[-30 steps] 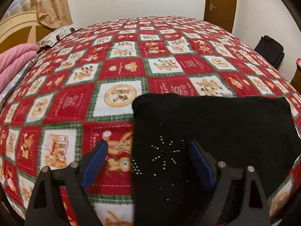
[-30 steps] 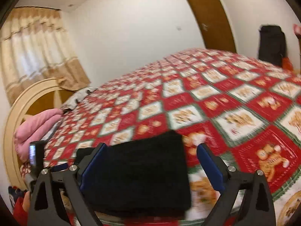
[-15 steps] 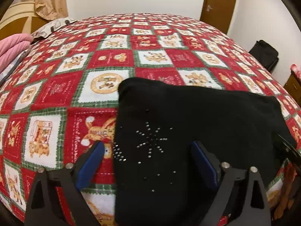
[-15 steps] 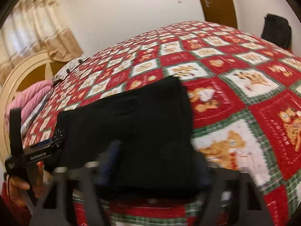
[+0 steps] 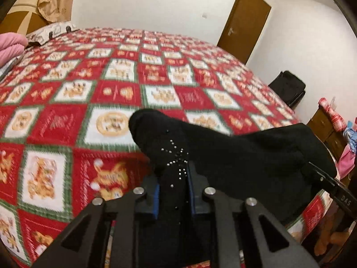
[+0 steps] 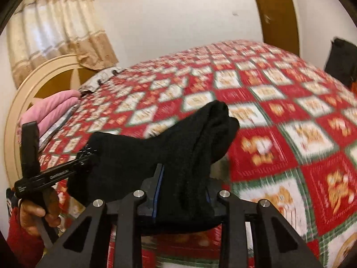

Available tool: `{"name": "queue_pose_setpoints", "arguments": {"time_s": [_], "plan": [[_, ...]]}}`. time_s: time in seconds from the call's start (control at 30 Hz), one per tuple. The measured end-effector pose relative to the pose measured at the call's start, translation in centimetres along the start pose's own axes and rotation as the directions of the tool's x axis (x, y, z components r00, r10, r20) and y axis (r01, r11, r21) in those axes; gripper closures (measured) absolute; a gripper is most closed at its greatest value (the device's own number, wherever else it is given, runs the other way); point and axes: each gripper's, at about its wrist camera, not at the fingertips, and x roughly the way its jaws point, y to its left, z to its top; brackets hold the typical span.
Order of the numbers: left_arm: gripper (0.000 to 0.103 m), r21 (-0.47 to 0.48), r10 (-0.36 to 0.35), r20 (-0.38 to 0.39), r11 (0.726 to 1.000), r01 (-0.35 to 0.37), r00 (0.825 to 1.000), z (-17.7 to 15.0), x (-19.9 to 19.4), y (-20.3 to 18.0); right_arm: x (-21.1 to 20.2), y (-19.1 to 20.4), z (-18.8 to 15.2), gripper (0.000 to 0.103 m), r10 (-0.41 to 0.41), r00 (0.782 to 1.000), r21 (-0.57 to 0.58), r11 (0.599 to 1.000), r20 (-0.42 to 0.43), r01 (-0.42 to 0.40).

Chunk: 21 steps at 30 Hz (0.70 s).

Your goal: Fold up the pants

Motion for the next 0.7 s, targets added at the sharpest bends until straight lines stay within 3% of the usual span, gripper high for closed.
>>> {"name": "queue_pose_setpoints", "arguments": {"time_s": [0.17,0.27,0.37,0.4,0.47,0.6,0.7], "plan": [[0.085,0.001,0.063,0.095,0.998,-0.063,0.994,2.9,-2.9,2.1,0.2,4.9,3.4,0.073,0.105,0.994,-0.106,0.989,0.035,-0.1],[0.085,-0.025,0.137,0.154,0.991,-0.135,0.978,5.2,-5.1,5.1,1.6,8.3,6.1,0.073,0.197,0.979,-0.155,0.97,0.058,-0.186],[0.085,-0.054,0.235,0.21,0.972,-0.229,0.949,7.4,-7.6,8.7,4.1,11.5,8.8,0.073,0.285,0.956,-0.182,0.946,0.07,-0.269],[0.085,-0.069,0.284,0.231,0.959,-0.275,0.931,8.2,-8.5,10.3,5.1,12.3,9.5,0.073,0.312,0.947,-0.183,0.938,0.071,-0.295],[0.085,-0.097,0.338,0.246,0.941,-0.324,0.909,9.0,-9.3,12.5,8.5,14.4,11.2,0.073,0.387,0.92,-0.166,0.913,0.057,-0.374],[0.085,-0.12,0.442,0.243,0.897,-0.426,0.863,9.8,-8.9,17.4,14.9,17.7,11.8,0.073,0.454,0.891,-0.172,0.879,0.009,-0.445],[0.085,-0.136,0.471,0.183,0.881,-0.452,0.863,9.0,-5.9,21.8,21.7,19.4,10.5,0.073,0.456,0.888,-0.154,0.874,-0.068,-0.461]]}}
